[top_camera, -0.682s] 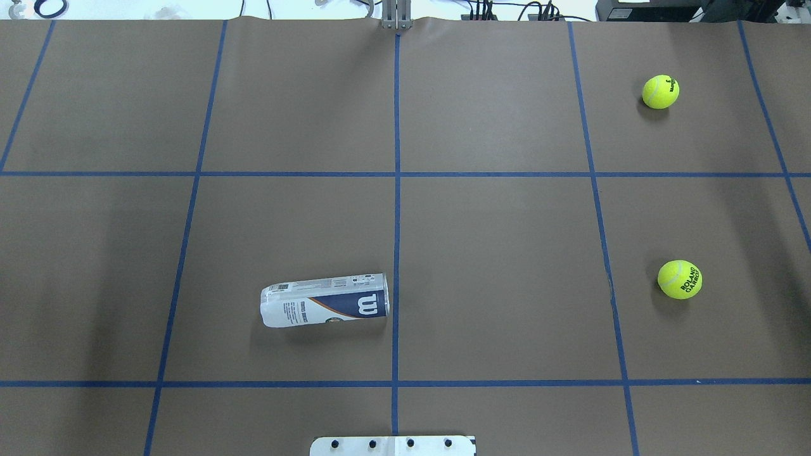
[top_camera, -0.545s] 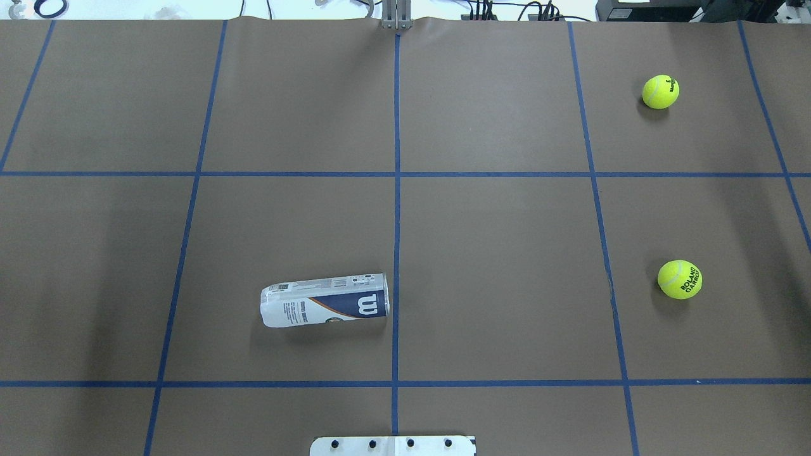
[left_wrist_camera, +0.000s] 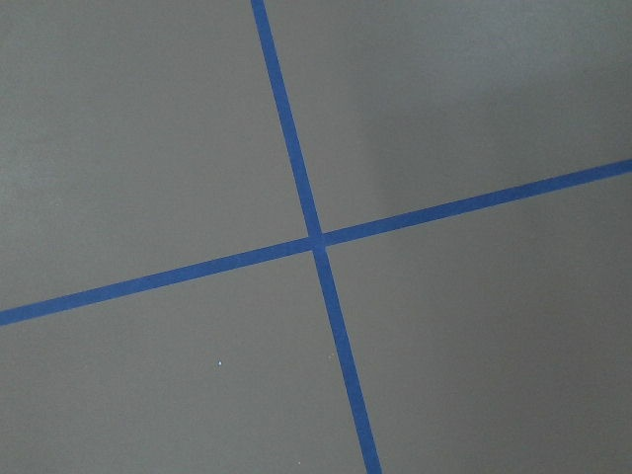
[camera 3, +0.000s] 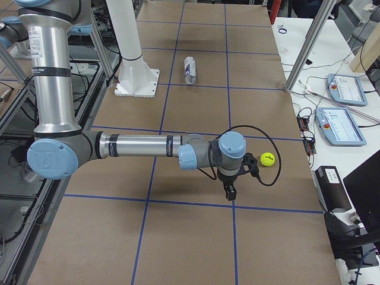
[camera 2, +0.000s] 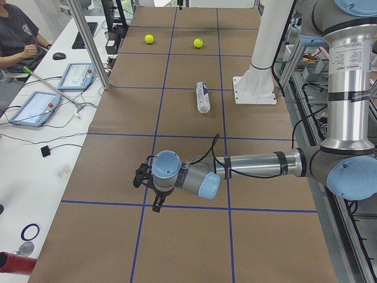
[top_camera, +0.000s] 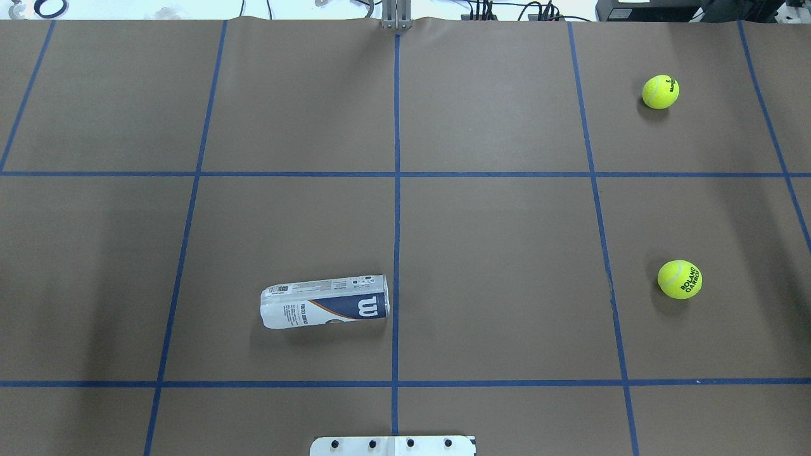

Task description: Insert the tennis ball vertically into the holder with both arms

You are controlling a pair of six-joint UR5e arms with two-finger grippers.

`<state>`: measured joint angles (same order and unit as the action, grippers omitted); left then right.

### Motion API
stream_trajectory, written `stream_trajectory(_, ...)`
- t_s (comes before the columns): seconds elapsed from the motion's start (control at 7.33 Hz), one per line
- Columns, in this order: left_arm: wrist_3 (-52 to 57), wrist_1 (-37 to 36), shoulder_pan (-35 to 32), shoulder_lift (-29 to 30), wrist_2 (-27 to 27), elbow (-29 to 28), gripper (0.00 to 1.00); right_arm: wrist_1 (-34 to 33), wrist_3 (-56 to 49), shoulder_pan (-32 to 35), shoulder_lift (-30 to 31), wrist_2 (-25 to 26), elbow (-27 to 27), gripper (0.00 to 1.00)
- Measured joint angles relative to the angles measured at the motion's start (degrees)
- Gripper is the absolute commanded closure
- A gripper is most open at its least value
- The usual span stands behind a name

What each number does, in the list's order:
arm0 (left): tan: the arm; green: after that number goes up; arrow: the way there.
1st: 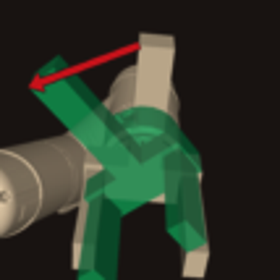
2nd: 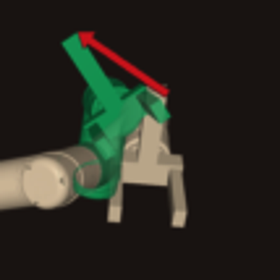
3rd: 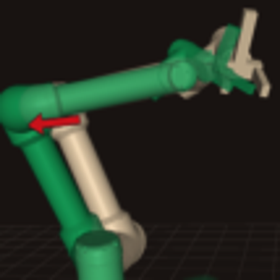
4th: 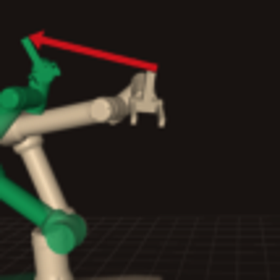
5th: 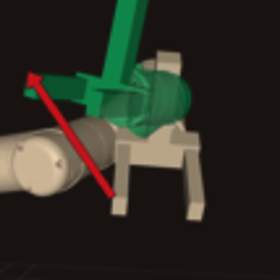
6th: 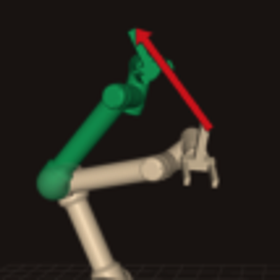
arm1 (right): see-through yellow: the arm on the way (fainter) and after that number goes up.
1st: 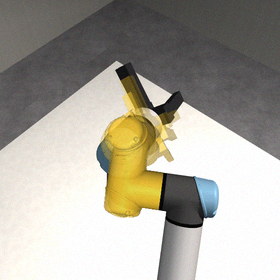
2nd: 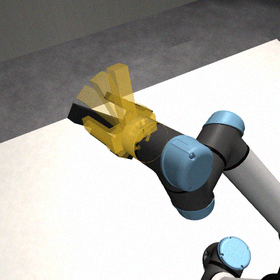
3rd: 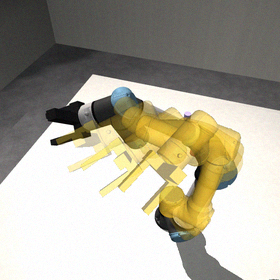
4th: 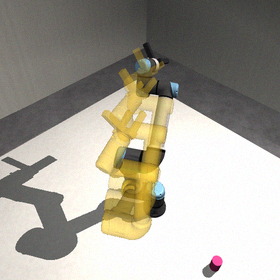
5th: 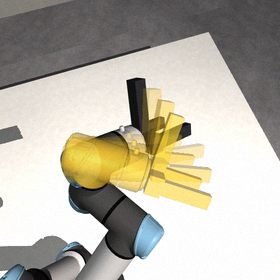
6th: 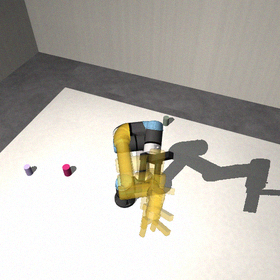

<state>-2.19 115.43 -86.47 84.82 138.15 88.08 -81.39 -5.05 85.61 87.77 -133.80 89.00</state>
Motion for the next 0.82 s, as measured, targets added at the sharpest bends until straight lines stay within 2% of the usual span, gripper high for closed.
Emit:
stream_trajectory(0.27,-0.4,0.7,2.7,0.4,0.5,1.0,0.01,0.0,0.0,0.0,0.0,-0.1,0.1,0.00)
stream_trajectory(0.55,-0.6,6.9,7.8,0.9,0.5,2.1,0.01,0.0,0.0,0.0,0.0,-0.2,0.1,0.00)
stream_trajectory(0.82,-1.1,10.7,12.8,4.9,0.1,3.7,0.02,0.0,0.0,0.0,0.0,-0.4,0.2,0.00)
